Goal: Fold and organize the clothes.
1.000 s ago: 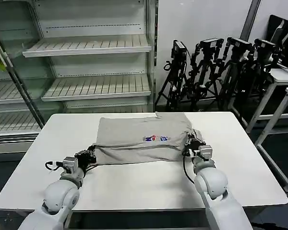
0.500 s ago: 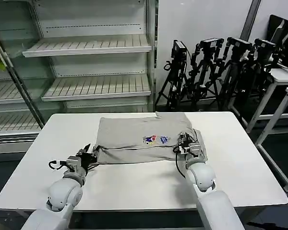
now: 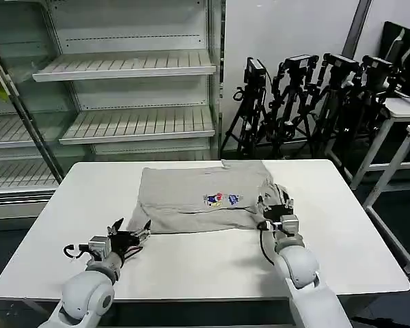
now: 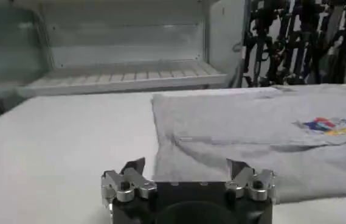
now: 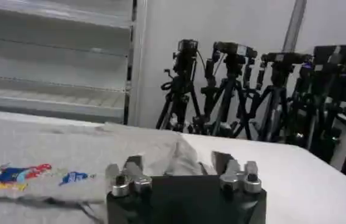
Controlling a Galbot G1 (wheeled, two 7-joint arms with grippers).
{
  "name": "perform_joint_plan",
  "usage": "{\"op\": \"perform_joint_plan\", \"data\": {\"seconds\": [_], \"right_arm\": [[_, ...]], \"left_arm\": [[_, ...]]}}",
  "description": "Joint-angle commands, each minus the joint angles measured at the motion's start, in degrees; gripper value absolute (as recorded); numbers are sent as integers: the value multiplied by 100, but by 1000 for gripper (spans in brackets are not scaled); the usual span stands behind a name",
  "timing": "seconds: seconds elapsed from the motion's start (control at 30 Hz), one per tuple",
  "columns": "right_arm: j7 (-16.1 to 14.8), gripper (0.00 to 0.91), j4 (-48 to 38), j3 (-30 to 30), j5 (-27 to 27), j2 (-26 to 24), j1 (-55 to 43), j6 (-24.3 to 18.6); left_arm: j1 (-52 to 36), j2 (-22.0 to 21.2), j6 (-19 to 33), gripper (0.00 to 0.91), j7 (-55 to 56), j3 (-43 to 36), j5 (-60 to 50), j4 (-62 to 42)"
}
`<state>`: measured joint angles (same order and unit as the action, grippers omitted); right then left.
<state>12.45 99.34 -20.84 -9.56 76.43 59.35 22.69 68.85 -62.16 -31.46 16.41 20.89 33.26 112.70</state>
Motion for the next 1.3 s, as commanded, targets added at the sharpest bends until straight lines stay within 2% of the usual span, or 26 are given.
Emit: {"op": "perform_joint_plan", "data": {"seconds": [0.03,0.07,0.1,0.13,0.67,1.13,1.3], "right_arm": [[72,907,8,-225,-392,5,454,274],[71,655,-31,-223,-441,10,424,376],[77,40,-87,-211,-453,5,399,445],[76,0,-123,-205,-477,1,382,468],[23,0,-260,-41,-994,-35,348,611],[118,0,690,-132,-1025,-88,1146,528],[170,0,1448,-239,-1016,-104,1637,536]], "left_arm": [[22,-36,-154,121,58,8,617,-134],[-19,-36,-147,50,58,-3,627,-162],[-43,-34,-129,40,56,-11,627,-192],[-60,-31,-113,50,56,-16,624,-242],[91,-33,-110,50,38,14,674,-206],[547,4,-140,50,49,115,688,430],[790,76,-152,50,76,226,676,870]]}}
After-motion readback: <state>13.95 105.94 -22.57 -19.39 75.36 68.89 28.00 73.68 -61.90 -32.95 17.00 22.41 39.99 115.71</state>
